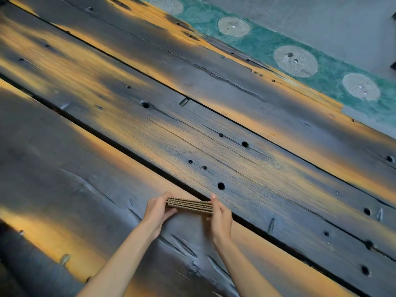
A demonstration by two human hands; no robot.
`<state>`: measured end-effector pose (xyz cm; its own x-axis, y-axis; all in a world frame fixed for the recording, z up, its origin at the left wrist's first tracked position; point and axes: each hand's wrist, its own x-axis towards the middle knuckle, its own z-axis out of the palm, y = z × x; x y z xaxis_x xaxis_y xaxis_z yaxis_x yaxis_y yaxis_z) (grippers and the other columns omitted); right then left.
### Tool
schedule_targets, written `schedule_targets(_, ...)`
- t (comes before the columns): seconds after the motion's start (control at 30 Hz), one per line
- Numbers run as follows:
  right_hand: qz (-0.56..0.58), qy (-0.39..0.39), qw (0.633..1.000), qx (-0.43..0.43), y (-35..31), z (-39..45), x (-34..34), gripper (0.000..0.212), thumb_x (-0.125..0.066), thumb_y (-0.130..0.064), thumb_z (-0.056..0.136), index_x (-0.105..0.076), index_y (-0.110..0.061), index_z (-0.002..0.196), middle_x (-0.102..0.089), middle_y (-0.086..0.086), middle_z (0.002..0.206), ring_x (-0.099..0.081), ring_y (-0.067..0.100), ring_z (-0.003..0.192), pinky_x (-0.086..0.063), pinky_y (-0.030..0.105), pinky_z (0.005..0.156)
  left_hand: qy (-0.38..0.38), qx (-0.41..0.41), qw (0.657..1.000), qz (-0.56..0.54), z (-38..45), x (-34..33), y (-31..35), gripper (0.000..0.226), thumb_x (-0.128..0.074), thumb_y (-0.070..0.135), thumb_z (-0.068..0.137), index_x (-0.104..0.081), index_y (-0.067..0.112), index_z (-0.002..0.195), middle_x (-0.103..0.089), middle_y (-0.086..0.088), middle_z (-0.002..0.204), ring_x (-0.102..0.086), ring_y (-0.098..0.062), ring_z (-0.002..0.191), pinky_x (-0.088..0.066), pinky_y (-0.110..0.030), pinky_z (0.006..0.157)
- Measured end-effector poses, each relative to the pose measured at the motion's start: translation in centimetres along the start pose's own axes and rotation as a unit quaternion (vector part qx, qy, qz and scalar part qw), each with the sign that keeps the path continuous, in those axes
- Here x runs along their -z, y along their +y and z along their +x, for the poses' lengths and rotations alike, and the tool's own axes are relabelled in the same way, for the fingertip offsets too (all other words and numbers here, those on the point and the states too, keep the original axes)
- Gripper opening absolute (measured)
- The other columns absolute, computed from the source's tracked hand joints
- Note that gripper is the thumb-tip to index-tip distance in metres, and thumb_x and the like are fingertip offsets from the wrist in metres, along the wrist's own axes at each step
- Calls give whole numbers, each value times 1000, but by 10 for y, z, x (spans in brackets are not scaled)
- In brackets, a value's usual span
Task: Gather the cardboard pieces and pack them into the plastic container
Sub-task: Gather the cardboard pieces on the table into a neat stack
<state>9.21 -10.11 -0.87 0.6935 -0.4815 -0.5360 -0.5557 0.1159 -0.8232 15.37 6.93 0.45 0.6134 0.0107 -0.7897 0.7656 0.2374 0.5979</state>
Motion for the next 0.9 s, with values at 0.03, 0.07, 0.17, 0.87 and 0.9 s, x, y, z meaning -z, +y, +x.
schedule_targets(0.03,-9,2,1000,6,2,-3,1,66,-54,-53,101,-52,6,68,-54,8,65,-51,21,64,-44,33,64,-1,8,1000,-10,-2,1,-5,16,-61,15,92,-70,7,82,-71,-9,80,-67,-19,83,-59,-24,63)
schedule_targets(0.07,-21,6,1000,11,4,-6,3,67,-53,-54,101,-50,4,67,-53,7,64,-51,19,63,-45,32,63,-5,14,1000,-16,-3,2,-10,17,-59,17,94,-68,8,84,-70,-10,84,-67,-19,86,-59,-24,65)
schedule_targets(0.17,-50,15,999,9,15,-9,8,64,-51,-53,102,-54,0,66,-58,2,61,-54,15,61,-47,32,64,-19,35,999,-18,-8,3,-24,19,-54,19,98,-67,7,90,-71,-11,90,-68,-20,92,-60,-22,64)
schedule_targets(0.87,-44,-8,998,-33,22,-29,27,59,-36,-56,106,-81,-24,84,-79,-10,81,-68,6,76,-53,28,67,3,125,992,-3,-14,-6,-23,28,-46,42,103,-66,22,105,-68,-5,113,-65,-21,104,-62,-24,58)
schedule_targets(0.9,-44,-34,998,-20,20,-32,33,51,-39,-53,106,-81,-31,89,-79,-14,83,-66,-1,75,-51,24,66,3,132,991,-10,-14,-7,-22,27,-48,40,102,-67,22,106,-67,-5,113,-63,-20,105,-62,-25,57)
